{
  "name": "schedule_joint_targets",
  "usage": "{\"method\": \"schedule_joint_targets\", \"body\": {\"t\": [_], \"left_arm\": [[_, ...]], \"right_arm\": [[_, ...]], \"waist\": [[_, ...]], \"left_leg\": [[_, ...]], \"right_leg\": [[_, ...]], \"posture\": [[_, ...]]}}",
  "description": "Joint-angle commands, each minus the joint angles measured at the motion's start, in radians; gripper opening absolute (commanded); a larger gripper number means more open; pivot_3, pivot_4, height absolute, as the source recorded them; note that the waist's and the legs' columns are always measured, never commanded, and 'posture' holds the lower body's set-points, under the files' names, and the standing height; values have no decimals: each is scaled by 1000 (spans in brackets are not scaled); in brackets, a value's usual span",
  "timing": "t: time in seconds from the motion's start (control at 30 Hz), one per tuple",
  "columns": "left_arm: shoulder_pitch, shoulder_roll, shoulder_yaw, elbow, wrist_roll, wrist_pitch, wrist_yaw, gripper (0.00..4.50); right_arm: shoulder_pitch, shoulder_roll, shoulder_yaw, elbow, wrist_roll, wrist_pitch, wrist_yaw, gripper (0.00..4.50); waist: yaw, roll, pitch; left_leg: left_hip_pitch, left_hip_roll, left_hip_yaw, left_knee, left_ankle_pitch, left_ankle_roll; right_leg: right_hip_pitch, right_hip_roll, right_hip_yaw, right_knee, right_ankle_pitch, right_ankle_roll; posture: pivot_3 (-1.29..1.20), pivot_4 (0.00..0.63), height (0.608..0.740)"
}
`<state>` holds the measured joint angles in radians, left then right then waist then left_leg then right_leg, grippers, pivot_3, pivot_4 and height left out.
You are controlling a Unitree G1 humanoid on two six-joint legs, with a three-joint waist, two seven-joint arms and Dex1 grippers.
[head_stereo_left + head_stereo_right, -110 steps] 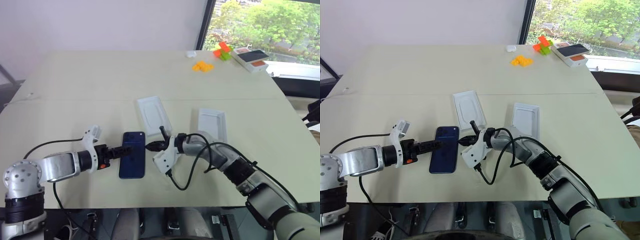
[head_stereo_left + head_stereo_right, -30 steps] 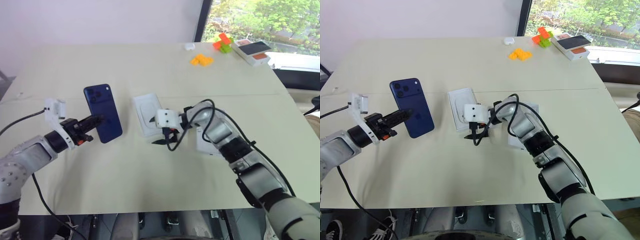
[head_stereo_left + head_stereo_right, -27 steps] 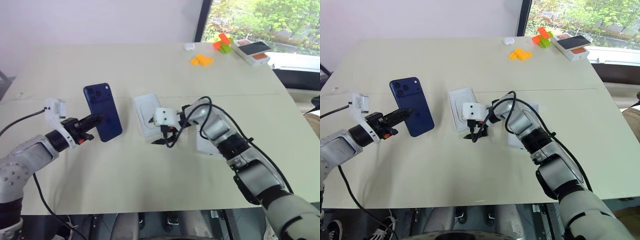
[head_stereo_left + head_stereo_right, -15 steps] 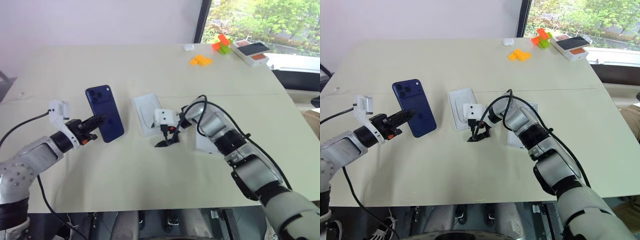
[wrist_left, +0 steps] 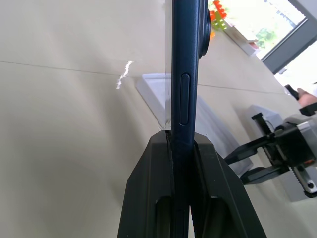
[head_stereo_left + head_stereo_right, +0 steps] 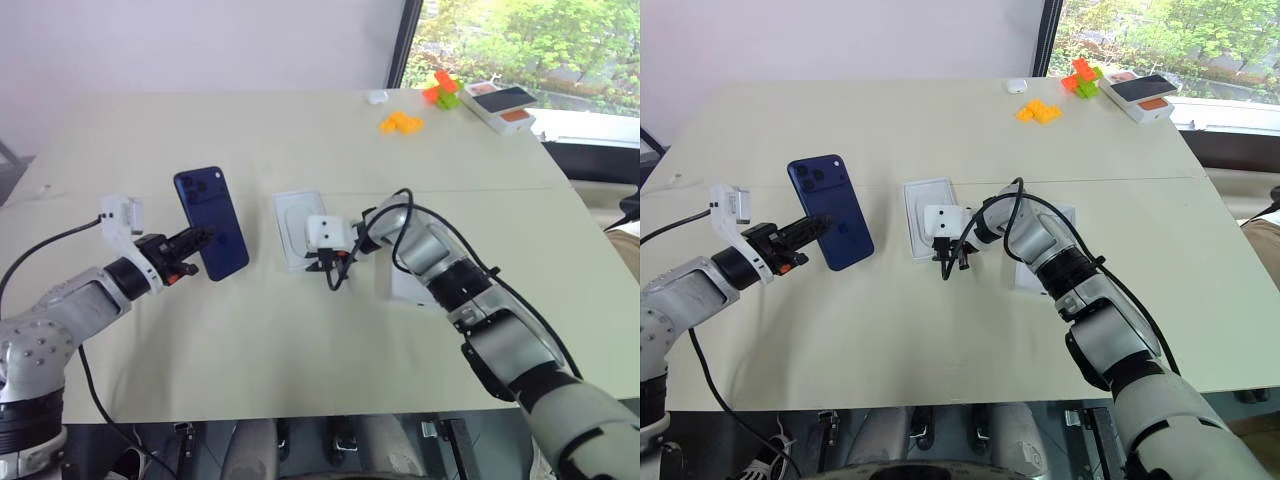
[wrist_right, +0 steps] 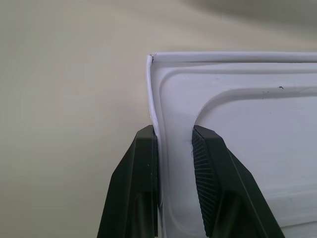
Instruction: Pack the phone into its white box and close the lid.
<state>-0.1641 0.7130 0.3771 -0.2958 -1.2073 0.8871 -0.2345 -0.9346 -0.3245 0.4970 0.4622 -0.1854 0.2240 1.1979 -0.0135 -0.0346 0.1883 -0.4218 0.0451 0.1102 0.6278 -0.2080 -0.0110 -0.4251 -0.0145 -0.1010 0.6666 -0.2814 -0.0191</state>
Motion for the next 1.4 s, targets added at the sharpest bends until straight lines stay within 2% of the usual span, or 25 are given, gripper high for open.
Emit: {"method": "schedule_joint_targets", "body": {"t": [0.03,0.07,0.13,0.27,0.47,0.83,0.97,1.17,1.33,1.37,1.4], "left_arm": [[-19,0,42,-17,3,-13,-9,0],[-18,1,46,-14,-1,-9,-8,0],[-16,-1,52,-12,-1,-10,-7,0],[-14,-5,45,-19,8,-11,-9,0],[-23,-13,29,-13,19,-6,-15,0],[-47,-22,11,-12,53,-3,-27,0],[-44,-29,12,-22,43,14,-21,0],[-44,-33,15,-28,54,19,-17,0],[-45,-38,17,-28,45,31,-12,0],[-46,-40,18,-28,45,32,-12,0],[-48,-42,16,-29,47,32,-11,0]], "right_arm": [[45,14,-30,-119,-4,121,-68,494],[51,18,-36,-147,-9,162,-90,494],[74,40,-77,-267,23,368,-123,494],[150,21,-101,-510,90,671,-118,494],[210,-42,-74,-672,138,797,-155,494],[247,-105,-9,-740,219,731,-159,494],[268,-159,40,-746,211,597,-122,494],[262,-168,50,-695,202,525,-135,494],[262,-160,43,-703,225,551,-132,494],[261,-160,44,-702,225,549,-131,1521],[261,-157,43,-699,224,560,-138,1846]], "waist": [[0,0,0],[0,0,0],[0,0,0],[3,0,0],[2,0,0],[0,-1,0],[1,-1,-1],[0,-1,-1],[1,-1,-1],[1,-1,-1],[2,-1,-1]], "left_leg": [[0,0,0,0,0,0],[0,0,0,0,0,0],[0,0,0,0,0,0],[-1,0,-1,0,0,0],[-2,0,-1,1,-1,1],[-2,0,-1,1,-1,1],[-2,0,-1,1,-1,1],[-2,0,-1,1,-1,1],[-2,0,-1,1,-1,1],[-2,0,-1,1,-1,1],[-2,0,-1,1,-1,1]], "right_leg": [[0,0,0,0,0,0],[0,0,0,0,0,0],[0,0,0,0,0,0],[-1,0,0,1,0,0],[-1,-1,-1,0,0,0],[-2,0,-1,0,-2,3],[-2,0,-1,0,-2,4],[-2,1,-1,0,-2,4],[-2,1,-1,0,-2,4],[-2,1,-1,0,-2,4],[-2,1,-1,0,-2,4]], "posture": [[0,150,737],[0,150,737],[0,150,737],[0,150,737],[0,150,737],[0,150,737],[0,150,737],[0,150,737],[0,150,737],[0,150,737],[0,150,737]]}}
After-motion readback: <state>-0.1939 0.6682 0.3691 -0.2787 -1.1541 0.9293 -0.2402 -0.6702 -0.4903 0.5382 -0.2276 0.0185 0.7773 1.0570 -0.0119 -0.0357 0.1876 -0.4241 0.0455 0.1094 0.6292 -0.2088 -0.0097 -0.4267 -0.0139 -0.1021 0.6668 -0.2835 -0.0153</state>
